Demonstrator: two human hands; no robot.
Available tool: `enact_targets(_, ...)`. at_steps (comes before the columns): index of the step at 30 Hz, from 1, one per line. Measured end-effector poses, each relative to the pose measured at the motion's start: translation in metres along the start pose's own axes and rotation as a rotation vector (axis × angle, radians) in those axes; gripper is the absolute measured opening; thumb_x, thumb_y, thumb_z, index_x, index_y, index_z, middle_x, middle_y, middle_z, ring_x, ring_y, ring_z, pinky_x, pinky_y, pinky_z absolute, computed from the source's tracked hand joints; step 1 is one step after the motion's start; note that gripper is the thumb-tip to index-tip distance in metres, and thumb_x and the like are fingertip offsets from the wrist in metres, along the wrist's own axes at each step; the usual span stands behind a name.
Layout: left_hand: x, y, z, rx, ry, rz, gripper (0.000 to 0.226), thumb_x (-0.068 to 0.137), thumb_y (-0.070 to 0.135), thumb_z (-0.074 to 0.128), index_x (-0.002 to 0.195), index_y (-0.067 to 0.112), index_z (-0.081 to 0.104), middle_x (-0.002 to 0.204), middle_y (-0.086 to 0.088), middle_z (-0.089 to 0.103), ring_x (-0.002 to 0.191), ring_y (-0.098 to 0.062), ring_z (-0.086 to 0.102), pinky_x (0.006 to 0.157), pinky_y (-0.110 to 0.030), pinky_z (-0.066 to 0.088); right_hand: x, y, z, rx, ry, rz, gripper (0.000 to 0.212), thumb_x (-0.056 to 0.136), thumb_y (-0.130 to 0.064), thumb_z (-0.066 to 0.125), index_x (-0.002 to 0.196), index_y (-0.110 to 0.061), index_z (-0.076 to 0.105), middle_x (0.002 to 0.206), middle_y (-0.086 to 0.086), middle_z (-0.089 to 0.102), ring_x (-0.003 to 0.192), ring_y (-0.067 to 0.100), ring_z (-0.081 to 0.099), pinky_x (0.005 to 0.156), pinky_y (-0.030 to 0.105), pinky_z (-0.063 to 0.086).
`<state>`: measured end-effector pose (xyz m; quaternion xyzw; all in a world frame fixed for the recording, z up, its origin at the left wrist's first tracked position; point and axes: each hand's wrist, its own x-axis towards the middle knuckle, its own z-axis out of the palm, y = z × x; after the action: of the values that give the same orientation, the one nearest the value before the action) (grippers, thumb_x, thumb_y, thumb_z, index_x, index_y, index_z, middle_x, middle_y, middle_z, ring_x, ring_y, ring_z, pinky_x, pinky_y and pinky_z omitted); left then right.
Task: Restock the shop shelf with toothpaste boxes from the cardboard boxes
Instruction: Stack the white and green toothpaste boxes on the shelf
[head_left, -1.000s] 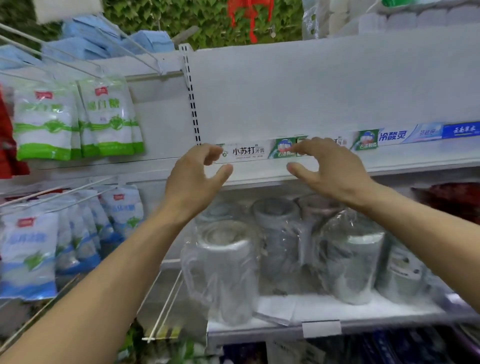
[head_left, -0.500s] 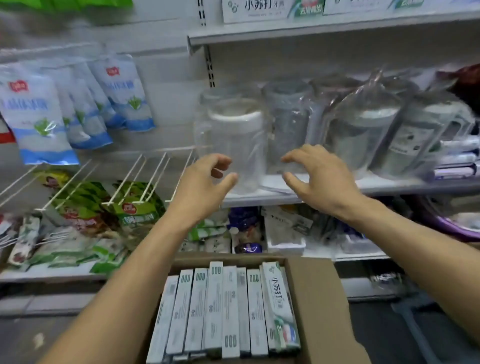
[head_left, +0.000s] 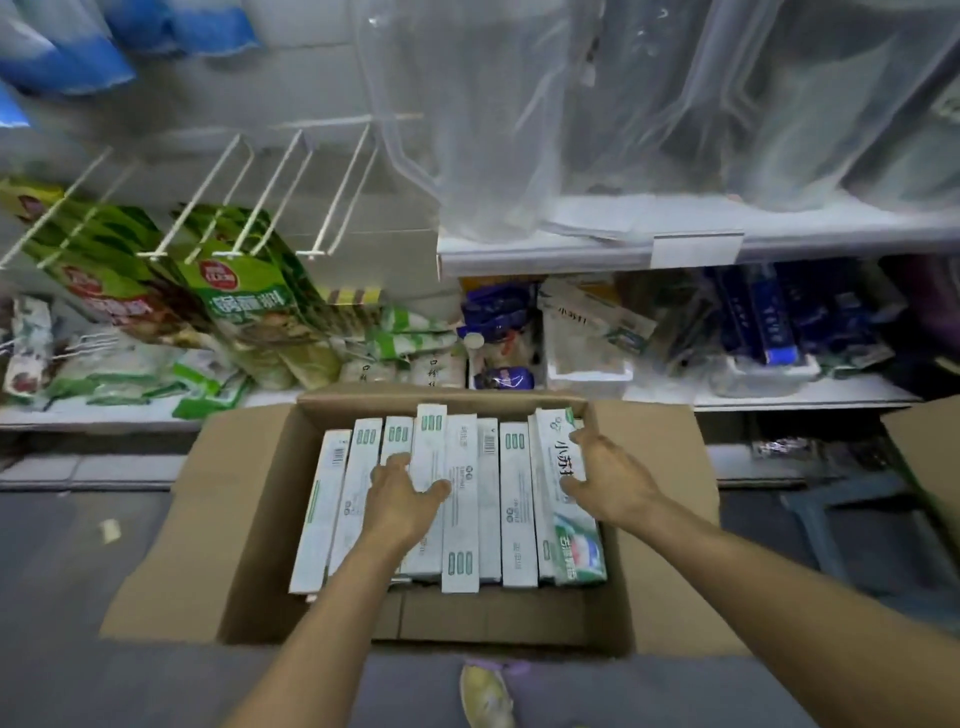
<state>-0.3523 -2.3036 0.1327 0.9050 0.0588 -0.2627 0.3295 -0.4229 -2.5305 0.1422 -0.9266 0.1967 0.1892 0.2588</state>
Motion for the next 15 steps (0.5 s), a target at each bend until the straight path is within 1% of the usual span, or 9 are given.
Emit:
enact_targets(2, 0.009, -0.018, 0.012, -0.025, 0.003, -0.058, 0.071, 0.090, 0.034, 0.065, 0.146, 0.009, 0.030, 0.146, -0.012, 0.033, 0.131, -0.031, 0.041, 0.106, -0.040, 0.039, 0.009, 0.009, 0.020, 0.018, -0.007, 0.054, 0.040, 0.088, -0.020, 0.056, 0.125, -0.010, 0.043, 0.119, 0.012, 0.062, 0.102, 0.031, 0.062, 0.084, 0.040, 0.053)
enact_targets(3, 0.014, -0.025, 0.016, -0.046, -0.001, -0.080, 0.071, 0.089, 0.034, 0.066, 0.146, 0.008, 0.031, 0.145, -0.013, 0.035, 0.129, -0.031, 0.043, 0.107, -0.041, 0.040, 0.013, 0.012, 0.028, 0.029, -0.003, 0.087, 0.037, 0.089, -0.020, 0.054, 0.123, -0.010, 0.045, 0.115, 0.012, 0.063, 0.100, 0.031, 0.063, 0.082, 0.039, 0.053)
enact_targets(6, 0.028, -0.044, 0.028, -0.115, -0.016, -0.132, 0.072, 0.086, 0.040, 0.069, 0.141, 0.007, 0.035, 0.140, -0.011, 0.046, 0.124, -0.029, 0.049, 0.102, -0.043, 0.045, 0.024, 0.014, 0.048, 0.035, -0.043, 0.191, 0.034, 0.092, -0.022, 0.050, 0.121, -0.006, 0.042, 0.115, 0.012, 0.063, 0.101, 0.031, 0.063, 0.080, 0.035, 0.050)
enact_targets(8, 0.035, -0.047, 0.035, -0.106, -0.041, -0.157, 0.078, 0.082, 0.048, 0.069, 0.140, 0.007, 0.036, 0.139, -0.008, 0.048, 0.123, -0.029, 0.051, 0.094, -0.037, 0.049, 0.030, 0.011, 0.060, 0.035, -0.083, 0.258, 0.041, 0.093, -0.027, 0.050, 0.124, -0.004, 0.036, 0.120, 0.013, 0.059, 0.107, 0.031, 0.060, 0.083, 0.035, 0.047)
enact_targets(9, 0.040, -0.048, 0.038, -0.102, -0.049, -0.157, 0.082, 0.078, 0.055, 0.070, 0.139, 0.008, 0.039, 0.138, -0.005, 0.050, 0.121, -0.028, 0.052, 0.090, -0.035, 0.050, 0.033, 0.011, 0.066, 0.039, -0.091, 0.289, 0.047, 0.094, -0.030, 0.050, 0.127, -0.002, 0.034, 0.123, 0.013, 0.056, 0.111, 0.031, 0.058, 0.087, 0.036, 0.047)
enact_targets(10, 0.046, -0.051, 0.039, -0.092, -0.057, -0.157, 0.085, 0.072, 0.060, 0.071, 0.135, 0.010, 0.045, 0.134, -0.004, 0.055, 0.118, -0.027, 0.055, 0.091, -0.037, 0.051, 0.036, 0.009, 0.072, 0.033, -0.099, 0.310, 0.052, 0.095, -0.034, 0.050, 0.130, -0.001, 0.033, 0.127, 0.013, 0.053, 0.114, 0.031, 0.056, 0.090, 0.036, 0.046)
enact_targets(11, 0.050, -0.051, 0.041, -0.102, -0.058, -0.156, 0.082, 0.068, 0.062, 0.073, 0.129, 0.012, 0.051, 0.129, -0.003, 0.060, 0.114, -0.026, 0.058, 0.093, -0.039, 0.051, 0.037, 0.008, 0.075, 0.024, -0.101, 0.326, 0.056, 0.095, -0.037, 0.051, 0.131, 0.000, 0.031, 0.128, 0.012, 0.050, 0.116, 0.030, 0.055, 0.090, 0.036, 0.045)
enact_targets(13, 0.054, -0.050, 0.042, -0.153, -0.072, -0.172, 0.066, 0.071, 0.051, 0.079, 0.120, 0.014, 0.057, 0.120, -0.002, 0.065, 0.106, -0.023, 0.062, 0.091, -0.037, 0.052, 0.038, 0.008, 0.080, 0.047, -0.089, 0.364, 0.062, 0.091, -0.039, 0.058, 0.128, -0.002, 0.026, 0.125, 0.011, 0.053, 0.113, 0.028, 0.058, 0.085, 0.036, 0.046)
enact_targets(15, 0.056, -0.047, 0.040, -0.194, -0.091, -0.226, 0.060, 0.073, 0.040, 0.082, 0.118, 0.010, 0.058, 0.119, -0.004, 0.066, 0.100, -0.022, 0.062, 0.085, -0.033, 0.053, 0.037, 0.007, 0.085, 0.103, -0.052, 0.396, 0.061, 0.087, -0.036, 0.064, 0.121, -0.006, 0.023, 0.118, 0.009, 0.057, 0.106, 0.027, 0.061, 0.078, 0.037, 0.047)
